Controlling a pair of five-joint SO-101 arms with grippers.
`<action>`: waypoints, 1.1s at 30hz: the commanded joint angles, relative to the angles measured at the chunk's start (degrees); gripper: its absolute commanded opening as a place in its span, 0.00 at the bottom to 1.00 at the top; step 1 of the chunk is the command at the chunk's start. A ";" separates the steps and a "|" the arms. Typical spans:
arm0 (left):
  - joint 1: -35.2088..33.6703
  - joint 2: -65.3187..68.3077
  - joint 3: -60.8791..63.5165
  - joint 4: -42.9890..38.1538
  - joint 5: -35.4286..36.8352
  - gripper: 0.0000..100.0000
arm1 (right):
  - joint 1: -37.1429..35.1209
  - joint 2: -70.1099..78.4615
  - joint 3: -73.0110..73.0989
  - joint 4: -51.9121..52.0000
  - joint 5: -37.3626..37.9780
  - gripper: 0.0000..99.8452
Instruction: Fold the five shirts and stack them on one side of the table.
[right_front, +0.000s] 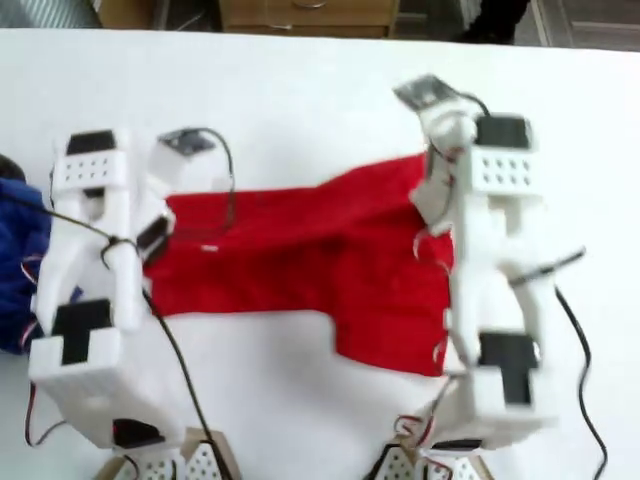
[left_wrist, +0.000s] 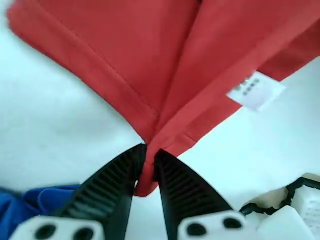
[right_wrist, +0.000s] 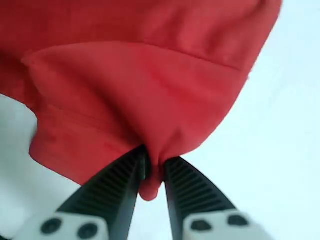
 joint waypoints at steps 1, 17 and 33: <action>-0.53 -3.60 2.68 -1.32 -0.53 0.02 | 3.91 -12.97 20.57 -10.24 3.52 0.02; -0.26 5.71 2.68 -4.48 0.00 0.02 | 7.34 -21.85 52.13 -24.48 12.75 0.02; -0.44 13.89 2.59 -0.88 -0.53 0.02 | 7.43 -21.93 54.77 -22.90 17.41 0.02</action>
